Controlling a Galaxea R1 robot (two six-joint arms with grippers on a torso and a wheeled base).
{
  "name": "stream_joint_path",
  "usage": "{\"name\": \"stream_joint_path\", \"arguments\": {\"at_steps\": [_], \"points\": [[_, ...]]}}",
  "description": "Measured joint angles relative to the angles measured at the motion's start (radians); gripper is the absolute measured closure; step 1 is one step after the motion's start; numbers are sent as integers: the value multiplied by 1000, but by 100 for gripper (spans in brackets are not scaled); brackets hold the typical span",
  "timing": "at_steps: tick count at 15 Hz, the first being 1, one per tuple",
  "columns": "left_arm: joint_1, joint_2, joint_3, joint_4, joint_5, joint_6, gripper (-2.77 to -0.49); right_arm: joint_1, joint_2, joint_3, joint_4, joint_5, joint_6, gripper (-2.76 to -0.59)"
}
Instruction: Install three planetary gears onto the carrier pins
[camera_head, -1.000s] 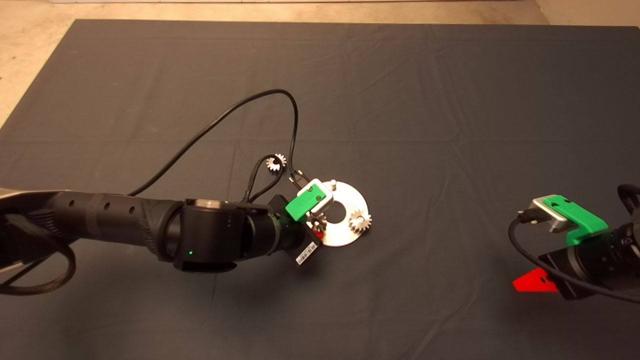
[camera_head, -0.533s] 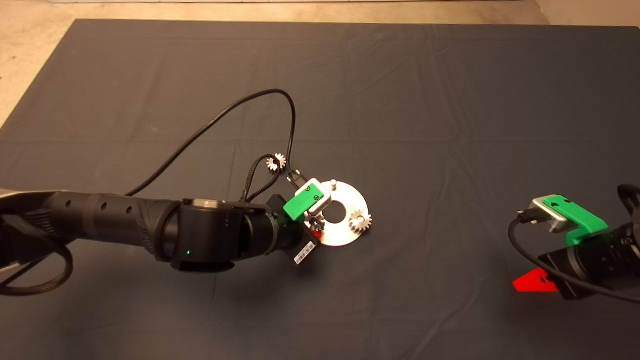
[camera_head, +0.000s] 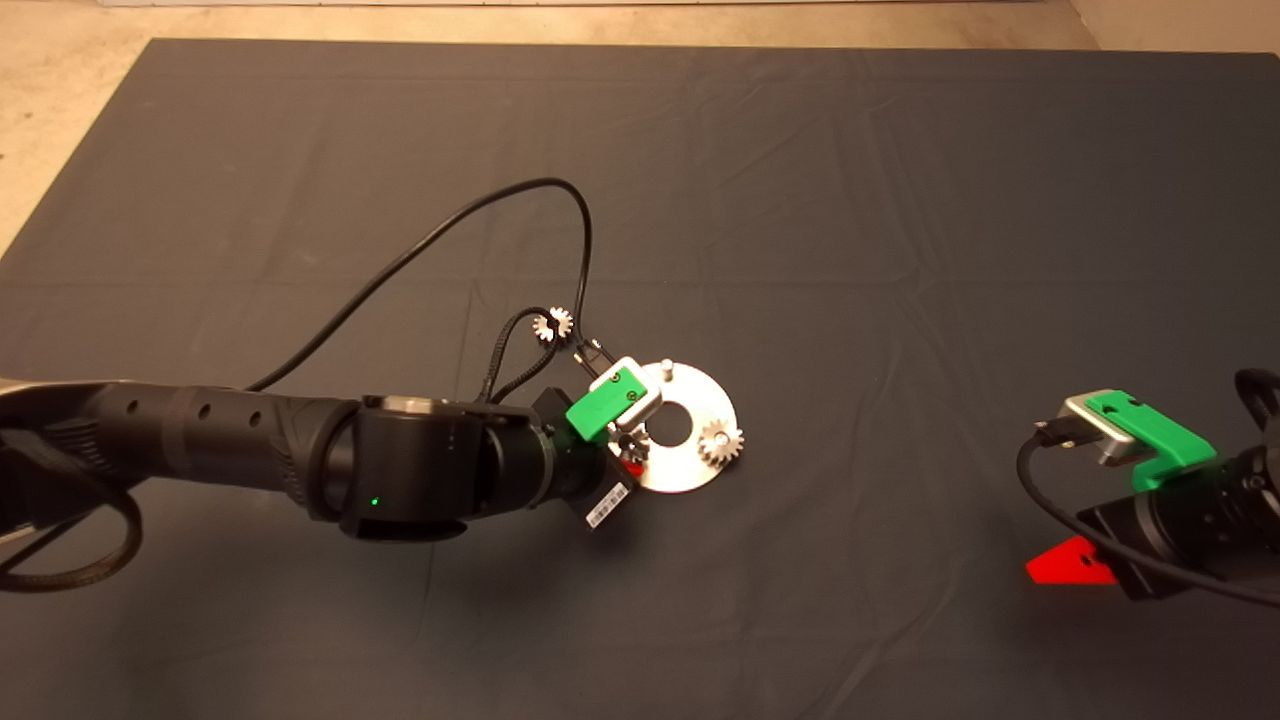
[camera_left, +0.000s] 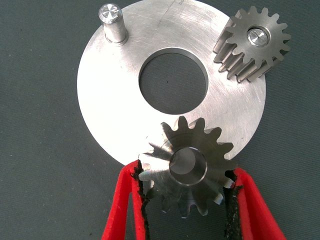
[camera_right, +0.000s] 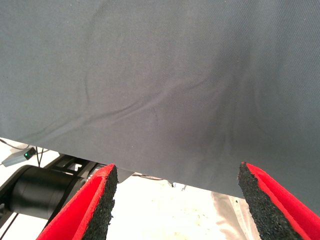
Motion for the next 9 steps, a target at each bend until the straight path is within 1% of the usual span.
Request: {"name": "stream_joint_path", "arguments": {"at_steps": [1,3,6,7,9], "points": [[0,0,-1,0,0,2,-60,0,0,0,0,0,0,-178],[0,-1,-1,0,-1,24,-60,0,0,0,0,0,0,-178],[0,-9,-2,1,-7,26,-60,0,0,0,0,0,0,-178],[-1,-10,-2,1,-7,26,-60,0,0,0,0,0,0,-178],[-11,-20,-2,0,1,26,-60,0,0,0,0,0,0,-178]]}}
